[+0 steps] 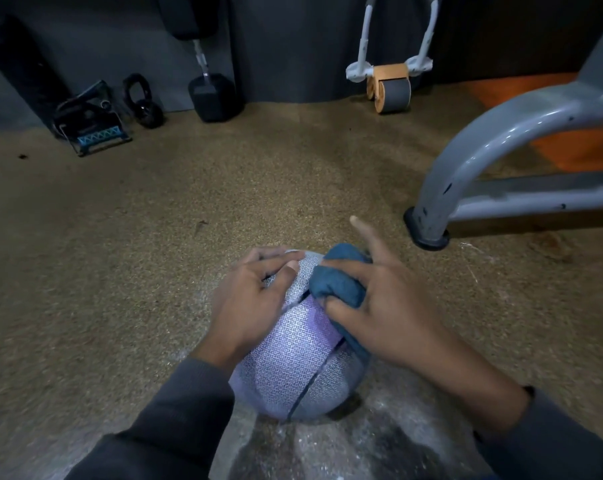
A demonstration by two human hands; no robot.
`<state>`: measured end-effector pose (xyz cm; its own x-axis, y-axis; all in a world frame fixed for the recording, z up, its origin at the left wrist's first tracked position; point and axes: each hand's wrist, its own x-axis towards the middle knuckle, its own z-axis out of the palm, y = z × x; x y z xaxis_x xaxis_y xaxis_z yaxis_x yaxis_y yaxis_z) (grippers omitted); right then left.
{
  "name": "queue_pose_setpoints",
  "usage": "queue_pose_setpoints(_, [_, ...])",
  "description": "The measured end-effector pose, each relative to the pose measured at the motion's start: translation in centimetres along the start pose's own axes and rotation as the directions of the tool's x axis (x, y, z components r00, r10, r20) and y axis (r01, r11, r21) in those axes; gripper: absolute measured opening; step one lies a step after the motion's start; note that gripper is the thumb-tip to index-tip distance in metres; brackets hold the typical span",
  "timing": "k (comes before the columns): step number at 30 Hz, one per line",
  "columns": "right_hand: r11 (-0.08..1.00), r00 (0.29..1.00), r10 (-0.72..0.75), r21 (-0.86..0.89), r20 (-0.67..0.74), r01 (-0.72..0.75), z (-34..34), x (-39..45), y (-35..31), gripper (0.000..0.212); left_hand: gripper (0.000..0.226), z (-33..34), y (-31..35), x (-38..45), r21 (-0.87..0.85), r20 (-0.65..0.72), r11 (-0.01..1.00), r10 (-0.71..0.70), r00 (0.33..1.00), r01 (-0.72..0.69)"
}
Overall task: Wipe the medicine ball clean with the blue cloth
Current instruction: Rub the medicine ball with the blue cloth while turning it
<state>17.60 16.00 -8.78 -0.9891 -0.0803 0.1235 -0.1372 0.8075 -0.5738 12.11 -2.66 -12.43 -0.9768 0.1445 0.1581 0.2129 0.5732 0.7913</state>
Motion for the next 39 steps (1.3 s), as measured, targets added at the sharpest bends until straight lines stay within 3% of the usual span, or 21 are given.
queue_pose_setpoints(4, [0.999,0.996,0.023,0.038,0.082,-0.027,2.1,-1.2,0.0,0.085,0.04,-0.8,0.0,0.6,0.063,0.022,0.998,0.012,1.0,-0.013])
queue_pose_setpoints(7, [1.0,1.0,-0.001,0.02,-0.011,0.001,3.1,-0.9,0.3,0.078,0.052,0.0,0.9,-0.4,0.343,-0.096,0.939,0.014,0.995,0.02])
queue_pose_setpoints(9, [1.0,0.998,-0.014,-0.013,-0.065,0.013,3.2,-0.7,0.3,0.069,0.06,1.2,1.7,-2.2,0.4,-0.203,0.911,-0.023,0.979,0.104])
queue_pose_setpoints(12, [0.999,0.991,-0.034,0.029,-0.13,0.039,3.4,-0.5,0.3,0.061,0.064,2.3,1.8,-3.5,0.352,-0.279,0.919,-0.078,0.957,0.177])
queue_pose_setpoints(17, [0.979,0.973,0.03,0.205,-0.23,0.019,3.5,-1.3,1.9,0.049,0.063,1.5,1.1,-2.3,0.358,-0.24,0.922,-0.066,0.969,0.151])
queue_pose_setpoints(20, [0.989,0.963,-0.045,0.124,-0.267,0.081,4.1,-3.5,1.2,0.052,0.063,1.2,1.2,-1.6,0.355,-0.231,0.925,-0.054,0.972,0.136])
queue_pose_setpoints(23, [0.989,0.96,-0.123,0.051,-0.25,0.14,3.9,-2.2,0.3,0.05,0.06,1.1,1.2,-1.2,0.373,-0.168,0.925,-0.006,0.986,0.069])
queue_pose_setpoints(27, [0.979,0.971,0.092,0.197,-0.219,-0.049,3.0,2.4,2.1,0.045,0.058,1.3,1.5,-0.9,0.388,-0.123,0.921,0.017,0.992,0.032])
queue_pose_setpoints(29, [0.973,0.962,0.126,0.221,-0.243,-0.071,3.0,1.8,2.8,0.037,0.056,1.4,1.6,-0.6,0.393,-0.113,0.919,0.008,0.994,0.037])
queue_pose_setpoints(36, [0.994,0.973,-0.076,0.06,-0.218,0.091,3.5,-1.8,-0.3,0.05,0.049,0.8,1.0,-0.4,0.31,-0.078,0.951,0.048,0.996,-0.022])
queue_pose_setpoints(39, [0.989,0.976,0.0,0.147,-0.216,0.032,3.1,0.6,0.9,0.04,0.043,0.6,1.1,-0.4,0.328,-0.078,0.945,0.039,0.996,-0.012])
